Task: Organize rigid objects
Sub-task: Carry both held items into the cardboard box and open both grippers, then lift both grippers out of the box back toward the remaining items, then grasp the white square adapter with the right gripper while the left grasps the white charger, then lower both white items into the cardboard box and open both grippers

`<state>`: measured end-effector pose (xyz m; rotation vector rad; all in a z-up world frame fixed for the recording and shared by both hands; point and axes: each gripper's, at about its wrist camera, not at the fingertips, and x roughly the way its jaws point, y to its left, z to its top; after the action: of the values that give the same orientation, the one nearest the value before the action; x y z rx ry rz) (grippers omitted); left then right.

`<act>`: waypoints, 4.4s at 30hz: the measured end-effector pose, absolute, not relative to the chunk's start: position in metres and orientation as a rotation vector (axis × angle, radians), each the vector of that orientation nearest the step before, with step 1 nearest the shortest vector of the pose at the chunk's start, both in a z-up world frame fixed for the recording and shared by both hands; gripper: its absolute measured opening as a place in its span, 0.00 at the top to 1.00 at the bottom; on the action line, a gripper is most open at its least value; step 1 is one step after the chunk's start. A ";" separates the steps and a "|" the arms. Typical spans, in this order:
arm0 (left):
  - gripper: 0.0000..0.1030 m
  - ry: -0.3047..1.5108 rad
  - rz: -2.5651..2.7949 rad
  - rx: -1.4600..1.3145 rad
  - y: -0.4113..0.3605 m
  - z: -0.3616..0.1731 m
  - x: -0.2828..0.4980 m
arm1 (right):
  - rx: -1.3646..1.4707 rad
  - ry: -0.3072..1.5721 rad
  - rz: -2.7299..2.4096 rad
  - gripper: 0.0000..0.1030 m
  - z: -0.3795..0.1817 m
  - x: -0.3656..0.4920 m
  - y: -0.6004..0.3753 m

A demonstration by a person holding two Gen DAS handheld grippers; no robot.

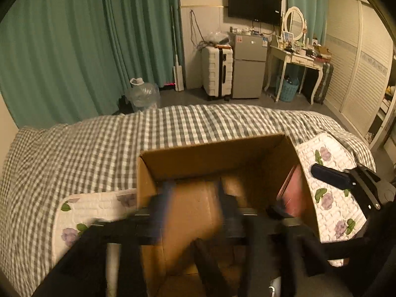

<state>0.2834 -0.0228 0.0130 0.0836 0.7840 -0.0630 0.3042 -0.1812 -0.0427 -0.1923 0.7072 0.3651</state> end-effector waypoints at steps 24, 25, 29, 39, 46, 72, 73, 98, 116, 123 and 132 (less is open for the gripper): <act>0.35 0.590 -0.057 0.071 -0.010 0.147 0.108 | -0.211 0.524 0.229 0.07 0.126 0.123 -0.219; 0.34 0.587 -0.055 0.070 -0.009 0.144 0.103 | -0.209 0.524 0.229 0.06 0.125 0.118 -0.220; 0.33 0.602 -0.051 0.050 -0.003 0.119 0.083 | -0.203 0.536 0.228 0.03 0.108 0.099 -0.219; 0.33 0.768 0.011 0.093 0.001 -0.008 0.090 | -0.181 0.752 0.239 0.02 -0.010 0.114 -0.207; 0.33 0.916 -0.011 0.114 -0.001 -0.092 0.097 | -0.164 0.887 0.277 0.02 -0.098 0.138 -0.195; 0.33 1.039 -0.110 0.117 -0.014 -0.130 0.101 | -0.117 0.975 0.401 0.31 -0.167 0.137 -0.198; 0.33 1.045 -0.118 0.125 -0.017 -0.131 0.102 | -0.109 0.964 0.380 0.31 -0.162 0.137 -0.204; 0.46 1.087 -0.196 0.170 -0.037 -0.141 0.106 | -0.065 0.968 0.348 0.31 -0.154 0.140 -0.221; 0.46 0.812 -0.179 0.035 -0.025 0.005 0.109 | -0.119 0.751 0.307 0.31 -0.029 0.115 -0.227; 0.46 0.738 -0.149 0.066 -0.019 0.045 0.164 | -0.157 0.647 0.317 0.31 0.026 0.146 -0.219; 0.45 0.752 -0.166 0.050 -0.014 0.017 0.241 | -0.208 0.624 0.316 0.31 0.034 0.213 -0.198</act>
<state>0.2411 -0.0137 0.0168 0.0501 0.7521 -0.1665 0.2131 -0.1984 0.0336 -0.2081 0.6243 0.3162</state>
